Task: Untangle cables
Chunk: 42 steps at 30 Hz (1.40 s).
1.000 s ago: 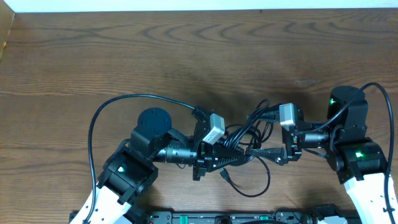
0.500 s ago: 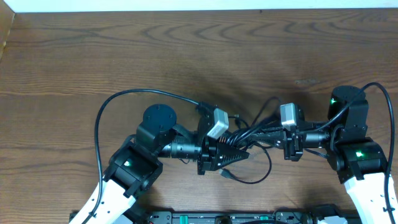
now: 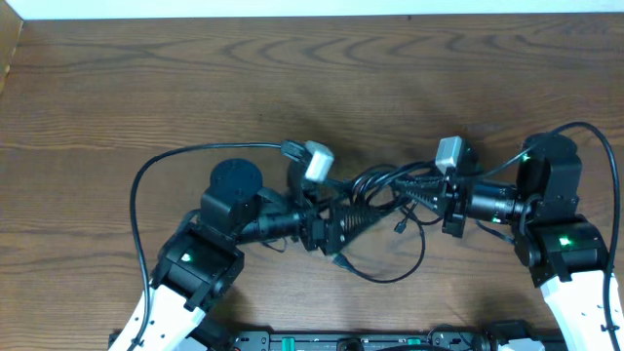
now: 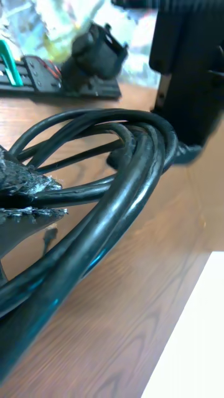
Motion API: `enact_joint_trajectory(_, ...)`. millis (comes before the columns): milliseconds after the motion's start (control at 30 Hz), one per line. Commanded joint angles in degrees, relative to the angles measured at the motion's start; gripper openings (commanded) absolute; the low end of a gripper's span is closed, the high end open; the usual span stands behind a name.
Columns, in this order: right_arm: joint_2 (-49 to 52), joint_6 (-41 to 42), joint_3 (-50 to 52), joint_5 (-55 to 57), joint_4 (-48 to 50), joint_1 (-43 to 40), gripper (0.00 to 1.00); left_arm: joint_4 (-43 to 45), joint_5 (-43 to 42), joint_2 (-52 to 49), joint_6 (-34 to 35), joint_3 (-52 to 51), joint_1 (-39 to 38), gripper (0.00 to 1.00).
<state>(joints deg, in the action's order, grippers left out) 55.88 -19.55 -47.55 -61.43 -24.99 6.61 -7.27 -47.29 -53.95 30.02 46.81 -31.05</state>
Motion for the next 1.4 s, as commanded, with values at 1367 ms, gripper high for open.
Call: enact_joint_trajectory(1367,-0.2,11.4,-0.4,5.4,5.5,-0.5,0.01,2.4,9.7,-1.6,18.0,1.7,-4.2,0.98)
